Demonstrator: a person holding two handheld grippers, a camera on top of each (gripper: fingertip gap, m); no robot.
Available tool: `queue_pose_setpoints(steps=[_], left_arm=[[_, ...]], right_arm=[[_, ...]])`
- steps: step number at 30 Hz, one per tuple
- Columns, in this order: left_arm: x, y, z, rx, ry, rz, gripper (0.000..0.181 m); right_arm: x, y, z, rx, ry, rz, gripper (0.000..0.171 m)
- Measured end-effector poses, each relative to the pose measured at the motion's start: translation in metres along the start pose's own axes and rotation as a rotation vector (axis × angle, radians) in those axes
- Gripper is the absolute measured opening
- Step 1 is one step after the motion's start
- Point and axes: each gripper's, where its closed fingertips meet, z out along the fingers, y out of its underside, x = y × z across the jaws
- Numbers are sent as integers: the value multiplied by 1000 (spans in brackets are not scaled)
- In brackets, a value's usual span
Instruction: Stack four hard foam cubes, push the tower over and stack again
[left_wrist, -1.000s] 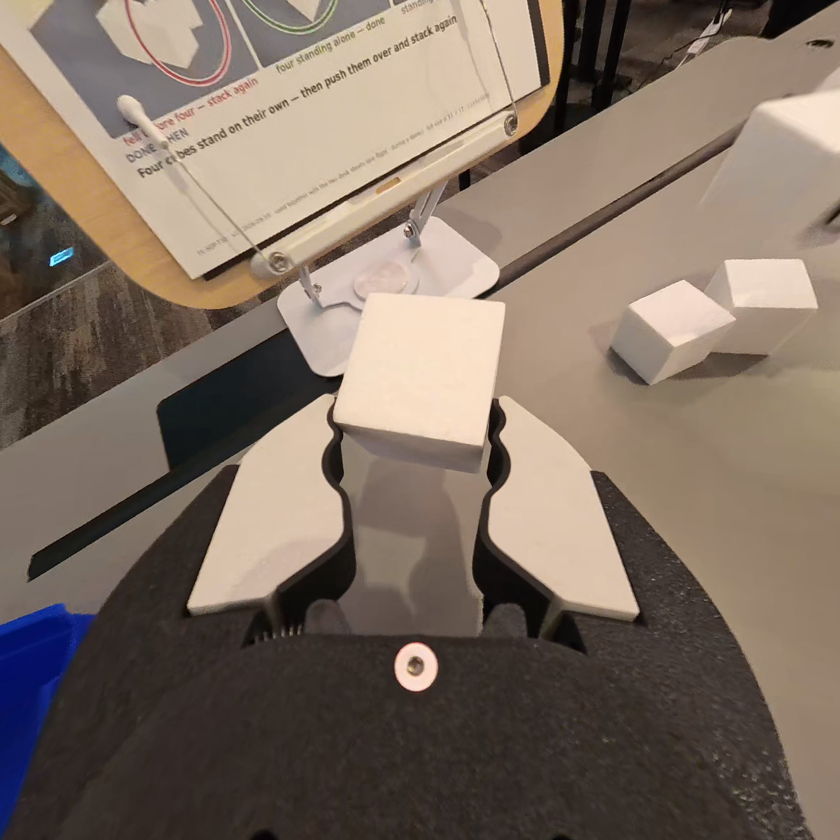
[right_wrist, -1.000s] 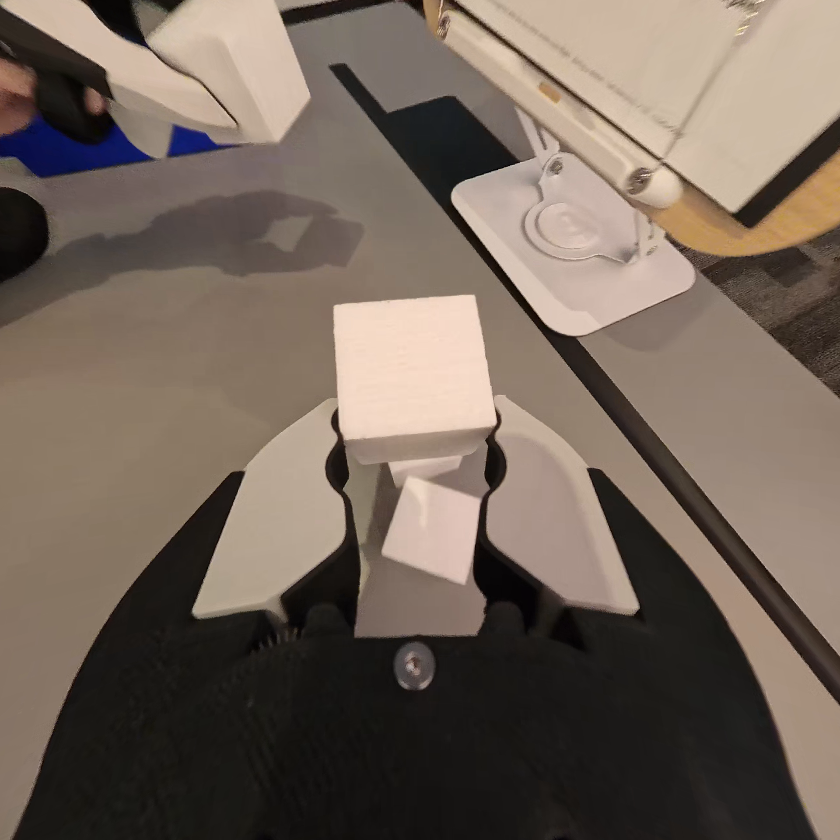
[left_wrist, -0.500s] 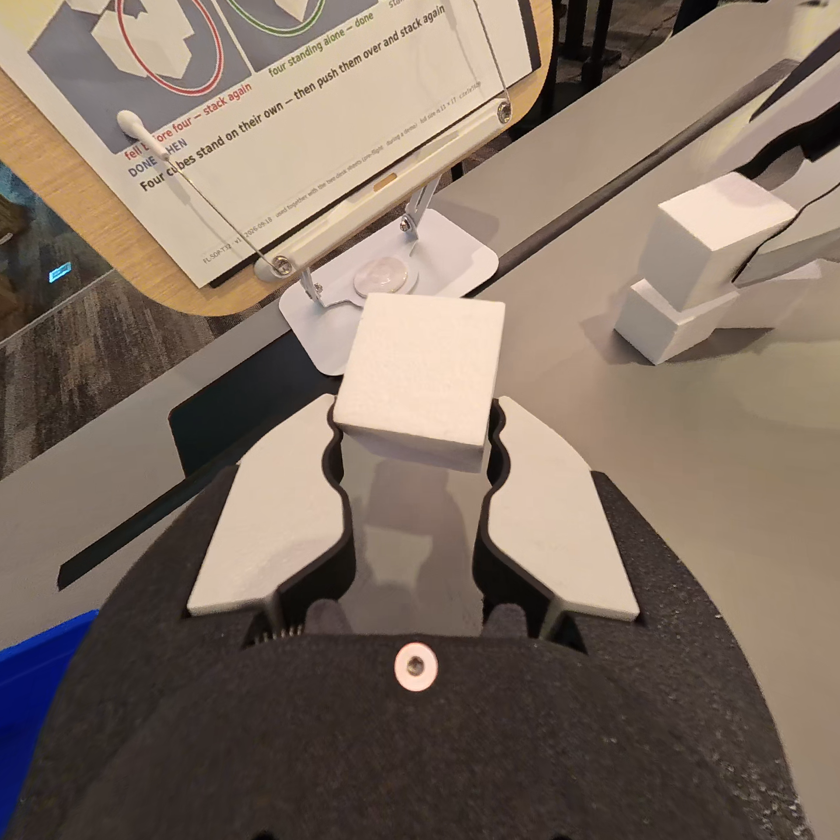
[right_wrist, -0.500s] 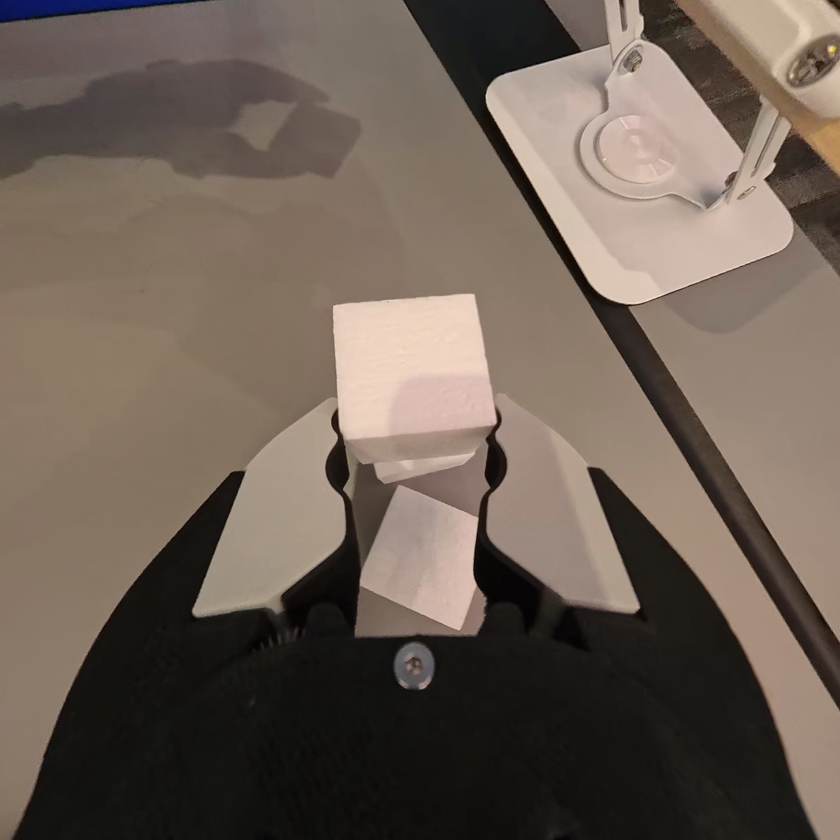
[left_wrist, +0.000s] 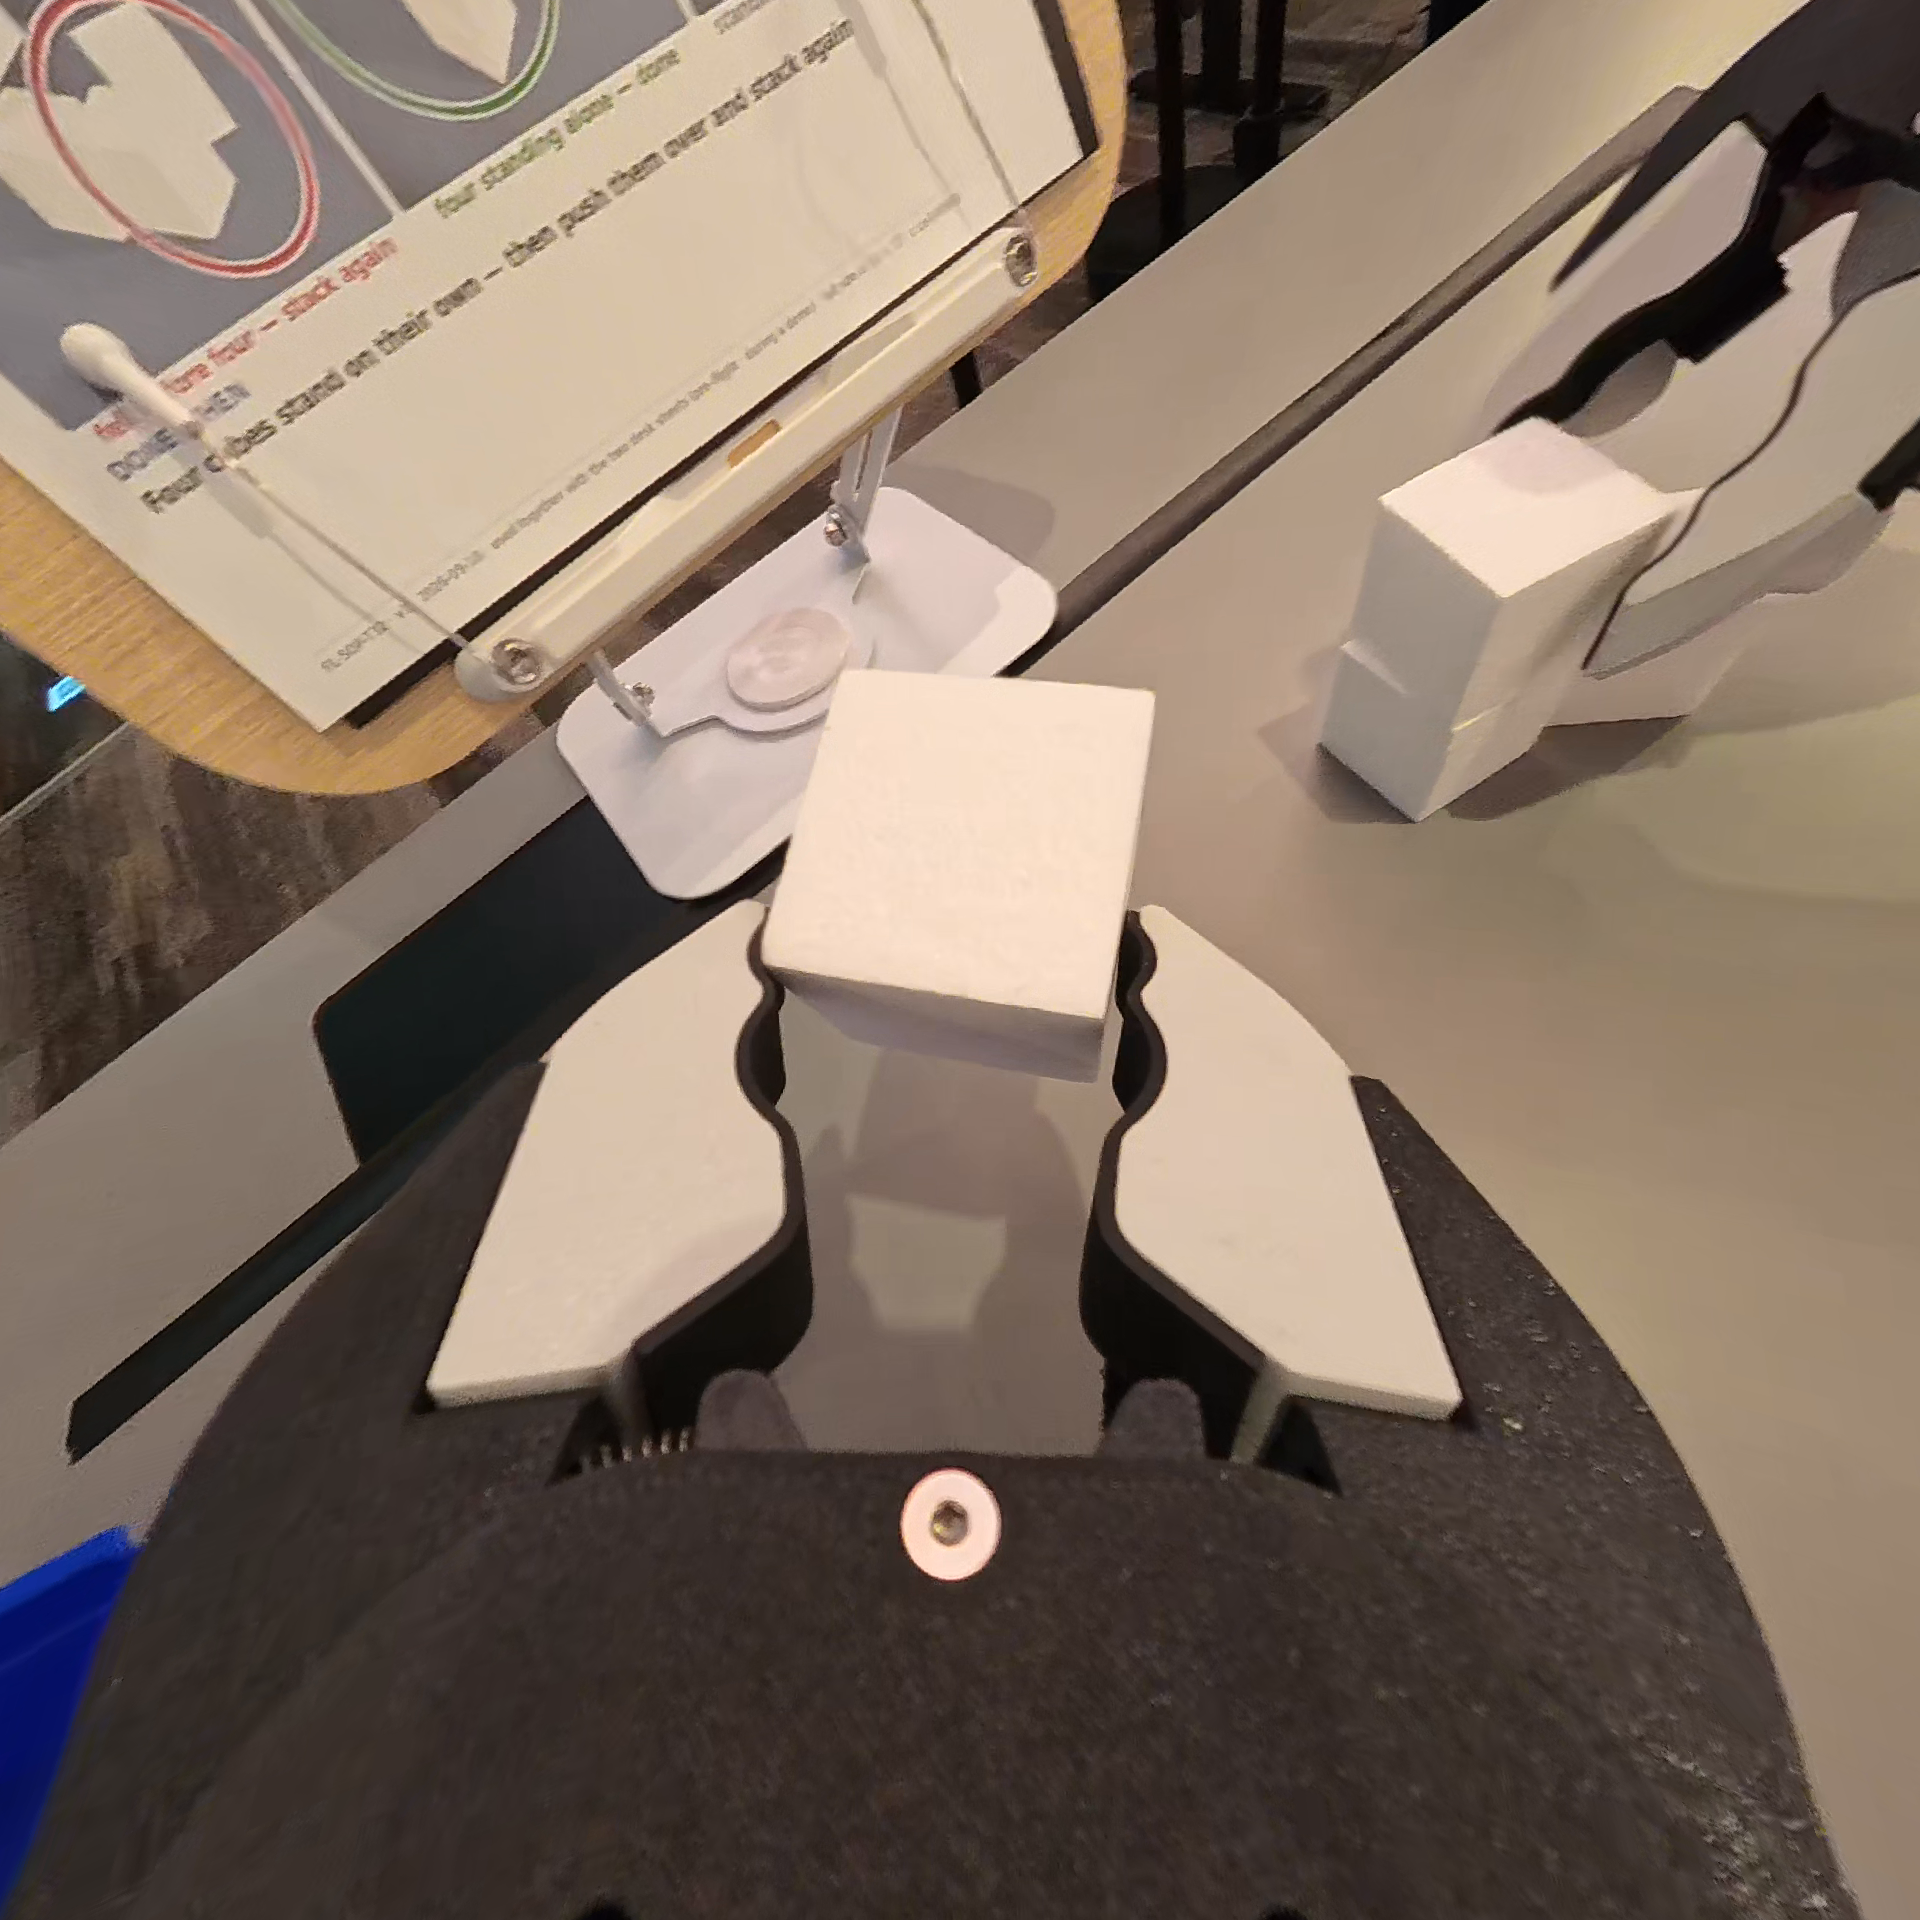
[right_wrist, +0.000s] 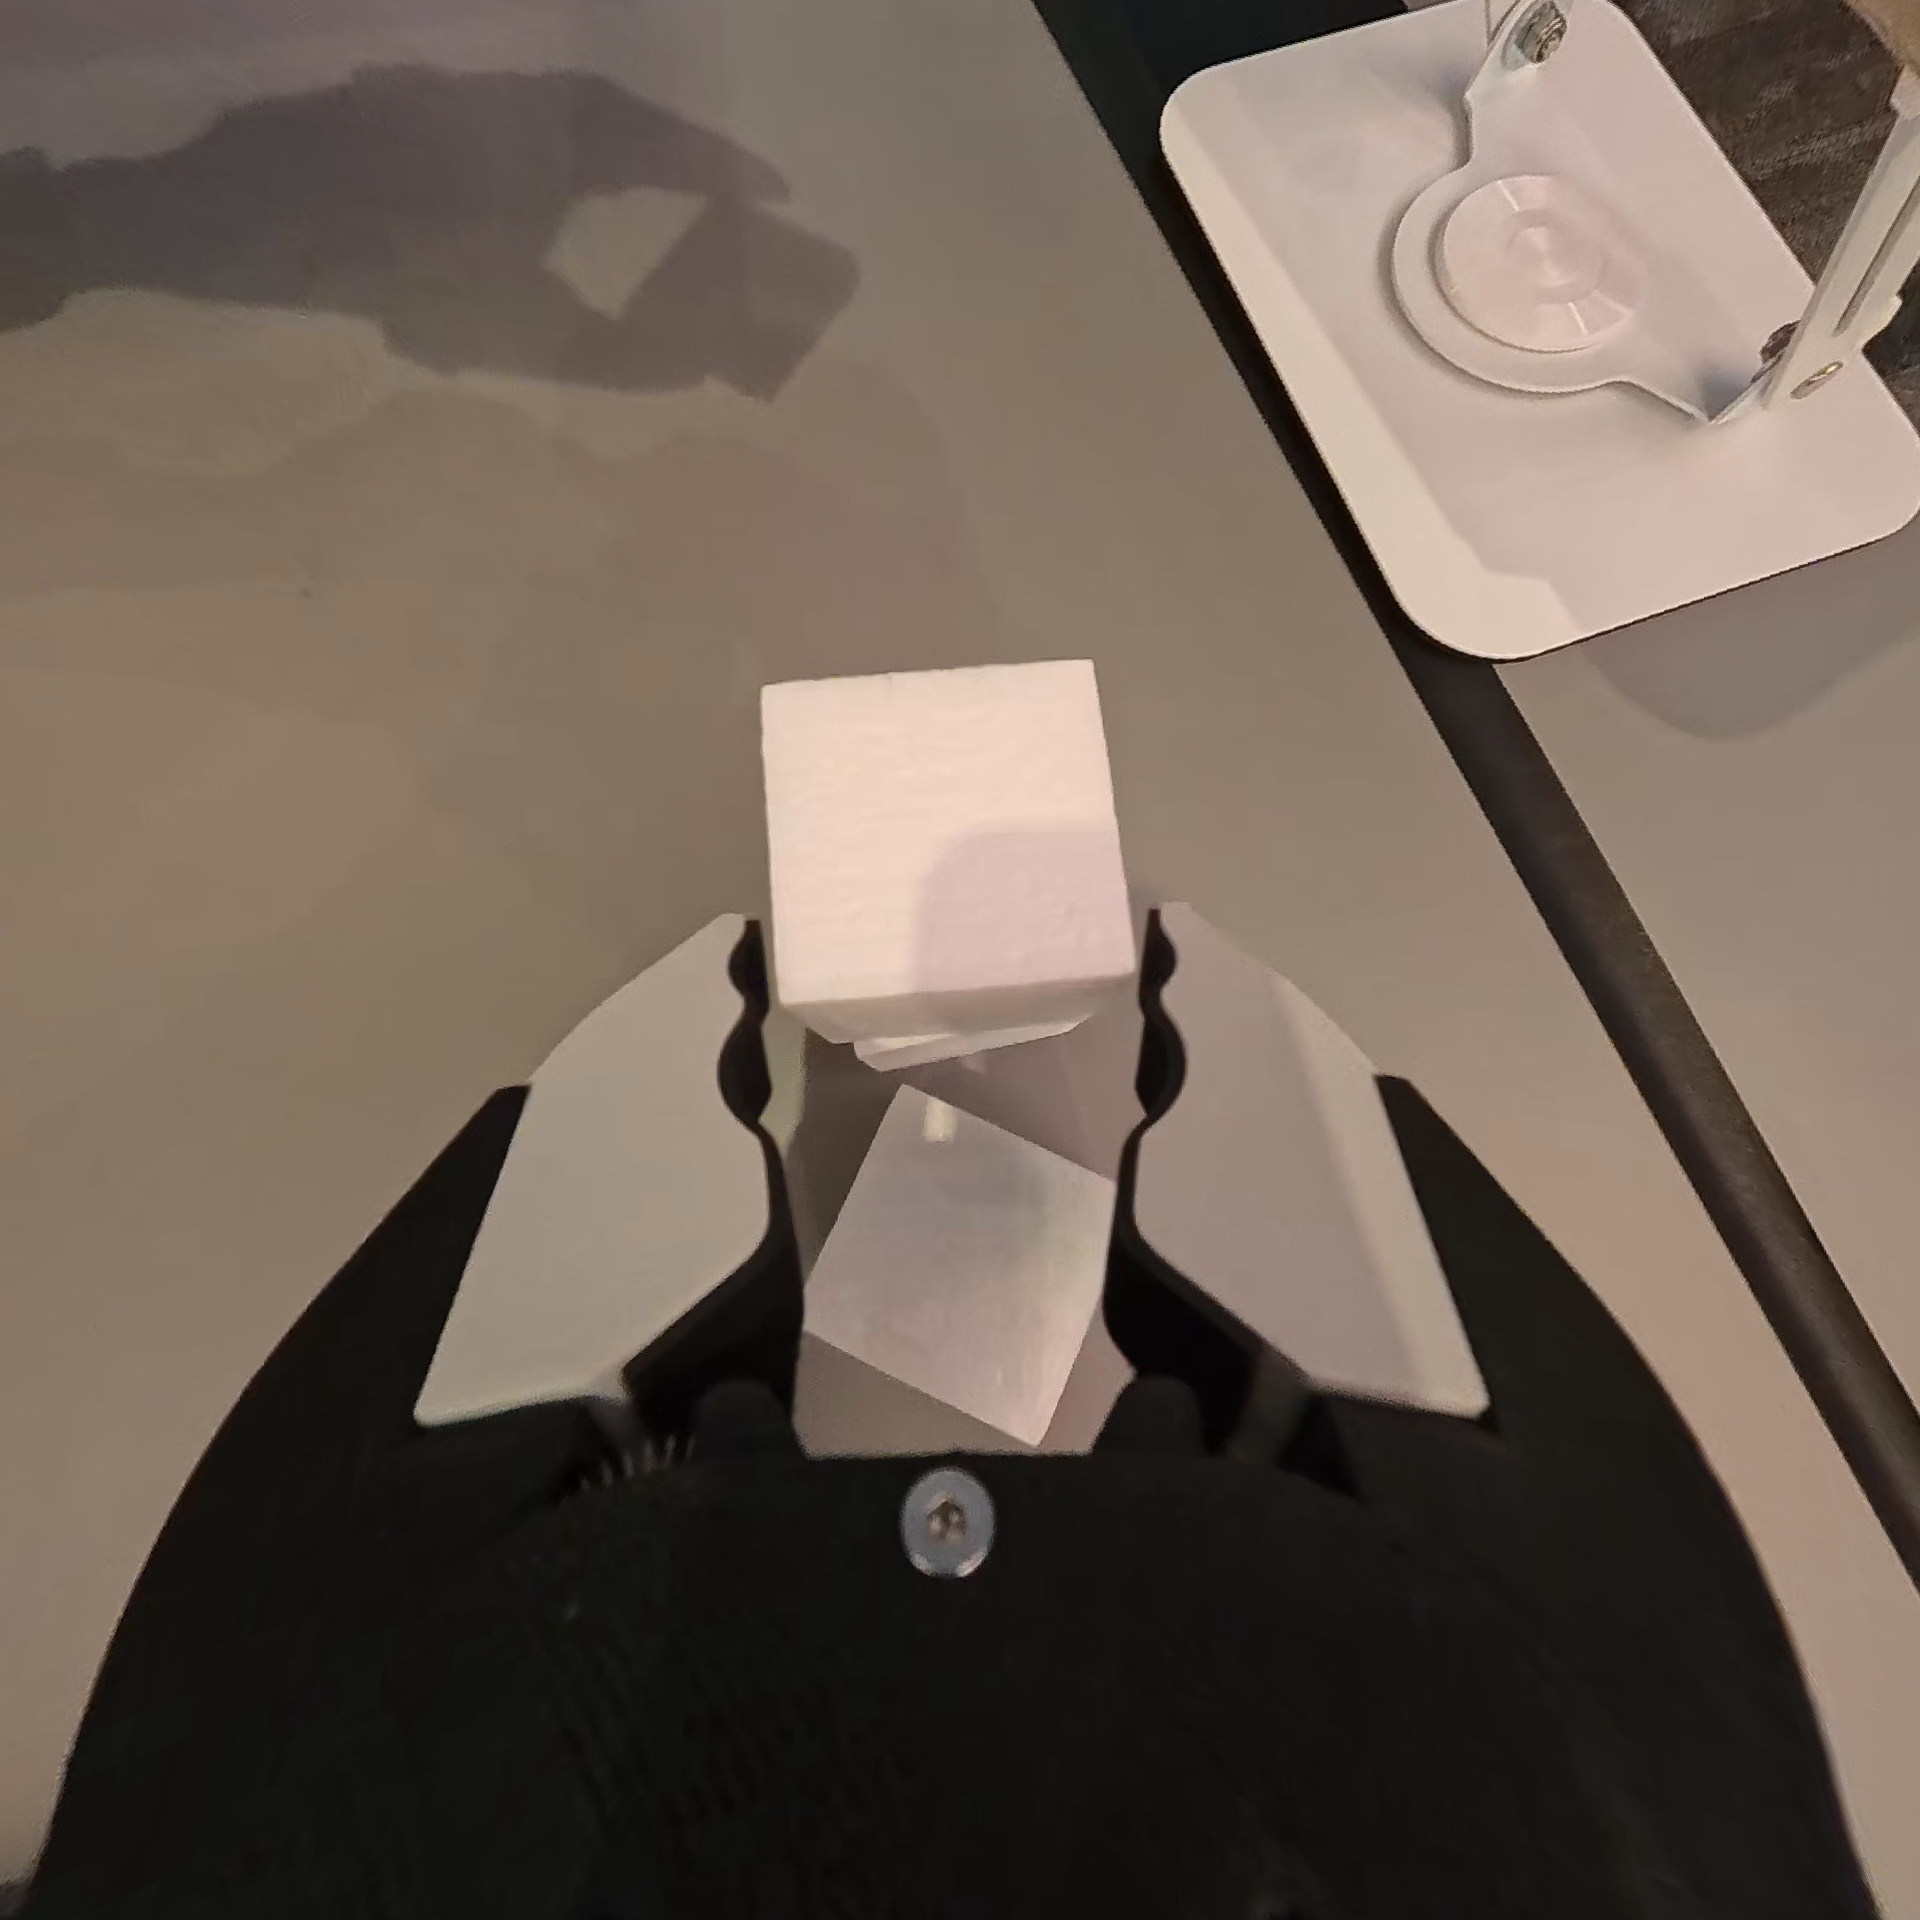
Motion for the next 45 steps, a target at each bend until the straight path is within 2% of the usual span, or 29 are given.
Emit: queue_pose_setpoints(steps=[4, 10, 14, 19, 27, 35, 45], left_arm=[[36, -16, 1, 66, 155, 37, 62], [113, -79, 14, 288, 516, 302, 62], [136, -96, 39, 257, 714, 401, 62], [141, -92, 70, 161, 787, 491, 62], [144, -78, 94, 81, 842, 502, 62], [138, -68, 106, 54, 839, 496, 62], [141, -72, 107, 82, 863, 462, 62]], right_arm=[[-3, -3, -28, 79, -14, -4, 81], [-1, -2, -96, 351, -81, 105, 73], [4, 9, -112, 416, -92, 147, 71], [4, 15, -108, 404, -104, 155, 72], [6, 23, -95, 356, -129, 158, 72], [10, 31, -90, 347, -150, 193, 72], [14, 42, -80, 312, -163, 230, 72]])
